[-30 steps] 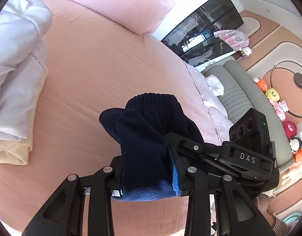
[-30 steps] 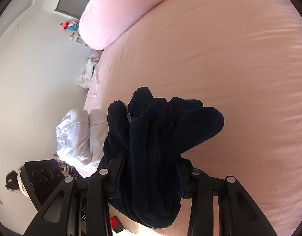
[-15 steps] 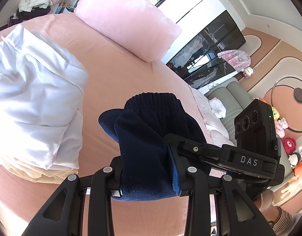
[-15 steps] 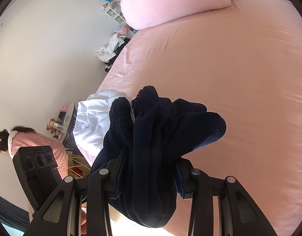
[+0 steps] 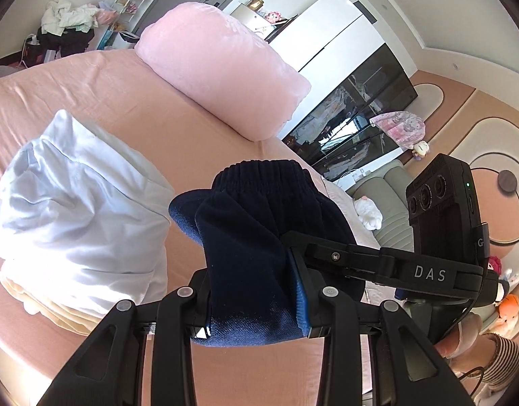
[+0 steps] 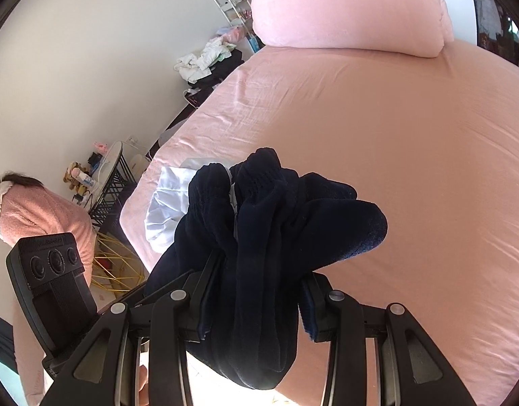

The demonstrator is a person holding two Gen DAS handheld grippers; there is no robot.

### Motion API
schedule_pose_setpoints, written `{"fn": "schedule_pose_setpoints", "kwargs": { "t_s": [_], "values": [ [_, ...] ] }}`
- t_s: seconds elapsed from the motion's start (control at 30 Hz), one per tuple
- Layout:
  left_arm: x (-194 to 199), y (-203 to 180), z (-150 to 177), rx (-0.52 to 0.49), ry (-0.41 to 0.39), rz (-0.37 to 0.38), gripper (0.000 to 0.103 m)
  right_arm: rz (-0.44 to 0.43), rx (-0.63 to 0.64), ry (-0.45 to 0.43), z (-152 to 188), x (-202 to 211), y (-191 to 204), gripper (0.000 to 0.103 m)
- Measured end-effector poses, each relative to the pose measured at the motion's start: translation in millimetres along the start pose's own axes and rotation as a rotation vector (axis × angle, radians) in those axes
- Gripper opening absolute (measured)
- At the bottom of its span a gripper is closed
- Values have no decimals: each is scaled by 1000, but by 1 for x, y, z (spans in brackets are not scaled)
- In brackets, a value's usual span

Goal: Fold clothes
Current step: 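Carry the shorts with both tools over the stack of white clothes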

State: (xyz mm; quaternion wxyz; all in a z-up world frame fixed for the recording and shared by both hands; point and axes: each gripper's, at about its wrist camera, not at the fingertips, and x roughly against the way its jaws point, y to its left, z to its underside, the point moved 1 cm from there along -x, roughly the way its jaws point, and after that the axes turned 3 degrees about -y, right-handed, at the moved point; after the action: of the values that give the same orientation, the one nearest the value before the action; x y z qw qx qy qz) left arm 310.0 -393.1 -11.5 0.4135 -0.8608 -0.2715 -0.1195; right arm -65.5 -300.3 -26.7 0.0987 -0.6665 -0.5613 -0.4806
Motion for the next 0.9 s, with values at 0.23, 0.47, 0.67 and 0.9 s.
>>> {"fn": "schedule_pose_setpoints", "kwargs": {
  "t_s": [0.23, 0.47, 0.67, 0.9],
  "values": [
    [25, 6, -29, -34, -37, -92, 32, -88, 52, -52, -25, -15, 36, 40],
    [60, 24, -44, -90, -74, -262, 31, -159, 133, -56, -43, -40, 78, 40],
    [59, 50, -56, -44, -84, -301, 31, -223, 156, -90, -50, -61, 95, 41],
    [36, 76, -67, 4, -18, -332, 30, -205, 61, -80, -60, -99, 83, 42]
  ]
}}
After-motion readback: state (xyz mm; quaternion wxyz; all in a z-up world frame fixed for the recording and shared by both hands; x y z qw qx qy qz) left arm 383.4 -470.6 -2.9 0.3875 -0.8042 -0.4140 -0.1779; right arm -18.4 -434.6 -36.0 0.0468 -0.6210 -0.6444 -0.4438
